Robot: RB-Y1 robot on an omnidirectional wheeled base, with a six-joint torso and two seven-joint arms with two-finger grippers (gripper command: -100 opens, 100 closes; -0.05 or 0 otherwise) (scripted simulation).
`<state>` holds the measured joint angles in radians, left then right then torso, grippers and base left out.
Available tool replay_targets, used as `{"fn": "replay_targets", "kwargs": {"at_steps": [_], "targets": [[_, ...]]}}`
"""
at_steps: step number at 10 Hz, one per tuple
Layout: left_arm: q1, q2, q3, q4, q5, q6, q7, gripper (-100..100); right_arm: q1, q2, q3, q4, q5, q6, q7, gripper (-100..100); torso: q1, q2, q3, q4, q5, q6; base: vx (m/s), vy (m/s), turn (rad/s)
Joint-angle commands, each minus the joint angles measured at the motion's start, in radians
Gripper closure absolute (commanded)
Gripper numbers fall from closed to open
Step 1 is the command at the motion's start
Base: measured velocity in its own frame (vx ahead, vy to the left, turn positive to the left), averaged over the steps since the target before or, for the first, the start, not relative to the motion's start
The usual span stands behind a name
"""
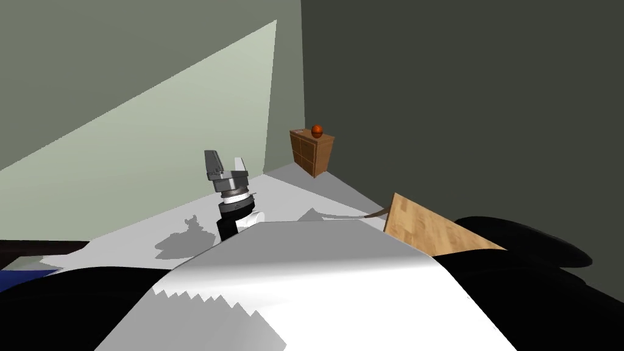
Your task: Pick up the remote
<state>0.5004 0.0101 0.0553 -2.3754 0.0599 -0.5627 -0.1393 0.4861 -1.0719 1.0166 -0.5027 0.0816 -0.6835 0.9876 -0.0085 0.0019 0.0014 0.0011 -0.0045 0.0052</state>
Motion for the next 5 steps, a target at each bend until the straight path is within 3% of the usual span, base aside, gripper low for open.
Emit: {"fn": "replay_targets", "kwargs": {"at_steps": [1, 2, 5], "targets": [[0.000, 0.000, 0.000, 0.000, 0.000, 0.000, 0.000, 0, -0.007, -0.012, 0.050, -0.011, -0.045, 0.008, 0.022, 100, 0.000, 0.000, 0.000, 0.000, 0.000, 0.000, 0.084, -0.009, -0.160], [0.000, 0.000, 0.000, 0.000, 0.000, 0.000, 0.000, 0, -0.020, -0.040, 0.081, -0.038, -0.078, 0.019, 0.063, 100, 0.000, -0.001, 0.000, 0.000, 0.000, -0.002, 0.100, -0.004, -0.248], [0.000, 0.000, 0.000, 0.000, 0.000, 0.000, 0.000, 0, -0.034, -0.069, 0.176, -0.066, -0.166, 0.030, 0.104, 100, 0.000, -0.003, -0.002, 0.000, 0.000, -0.001, 0.096, -0.005, -0.166]]}}
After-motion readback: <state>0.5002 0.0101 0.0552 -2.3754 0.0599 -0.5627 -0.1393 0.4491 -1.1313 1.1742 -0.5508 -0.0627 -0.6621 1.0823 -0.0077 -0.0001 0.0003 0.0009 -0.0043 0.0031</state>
